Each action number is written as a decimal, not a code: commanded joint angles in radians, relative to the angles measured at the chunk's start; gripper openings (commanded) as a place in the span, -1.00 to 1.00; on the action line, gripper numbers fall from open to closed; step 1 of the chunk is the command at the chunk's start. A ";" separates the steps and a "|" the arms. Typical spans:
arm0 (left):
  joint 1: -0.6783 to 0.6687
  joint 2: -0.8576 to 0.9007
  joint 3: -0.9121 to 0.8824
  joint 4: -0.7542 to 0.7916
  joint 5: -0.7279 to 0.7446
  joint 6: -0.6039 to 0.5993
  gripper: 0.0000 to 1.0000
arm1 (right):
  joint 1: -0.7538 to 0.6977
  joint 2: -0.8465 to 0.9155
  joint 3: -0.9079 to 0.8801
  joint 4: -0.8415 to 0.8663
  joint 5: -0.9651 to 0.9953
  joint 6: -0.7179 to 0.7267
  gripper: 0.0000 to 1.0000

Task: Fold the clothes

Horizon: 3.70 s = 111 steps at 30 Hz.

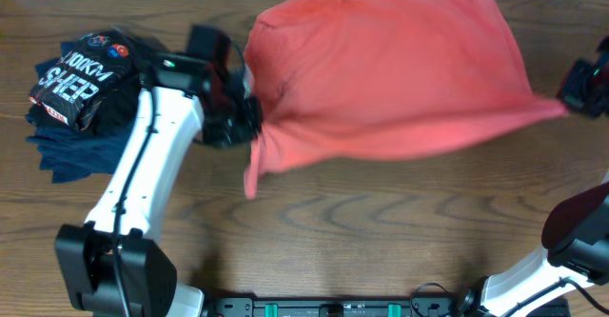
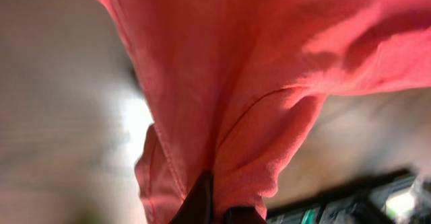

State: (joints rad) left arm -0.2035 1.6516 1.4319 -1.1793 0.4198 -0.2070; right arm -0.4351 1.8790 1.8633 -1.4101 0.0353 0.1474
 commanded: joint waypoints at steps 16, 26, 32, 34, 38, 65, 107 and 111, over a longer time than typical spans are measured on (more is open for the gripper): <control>-0.021 -0.135 -0.394 -0.086 0.014 0.091 -0.88 | -0.095 -0.094 -0.205 -0.041 0.036 -0.014 -0.99; 0.015 -0.333 -0.394 -0.138 0.014 0.074 -0.88 | -0.098 -0.183 -0.214 -0.072 0.047 -0.003 -0.97; 0.016 -0.446 -0.394 -0.149 0.014 0.066 -0.88 | -0.093 -0.288 -0.231 -0.074 0.029 -0.012 -0.98; 0.025 -0.463 -0.394 -0.116 -0.017 0.023 -0.88 | -0.081 -0.297 -0.231 -0.054 -0.004 -0.037 -0.98; 0.060 -0.462 -0.394 0.000 -0.094 -0.074 -0.88 | -0.045 -0.269 -0.231 -0.011 -0.021 -0.052 -0.98; 0.103 0.071 -0.394 0.574 -0.096 -0.117 -0.88 | 0.063 0.171 -0.231 0.459 -0.027 -0.059 -0.98; 0.103 0.114 -0.393 0.584 -0.144 -0.146 -0.66 | 0.088 0.185 -0.232 0.526 -0.207 -0.129 -0.38; 0.108 0.098 -0.375 0.606 -0.145 -0.143 -0.10 | 0.089 0.185 -0.264 0.465 -0.193 -0.130 -0.37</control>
State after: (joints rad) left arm -0.1059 1.7599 1.0355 -0.5793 0.2832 -0.3428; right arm -0.3614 2.0575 1.6283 -0.9306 -0.1757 0.0322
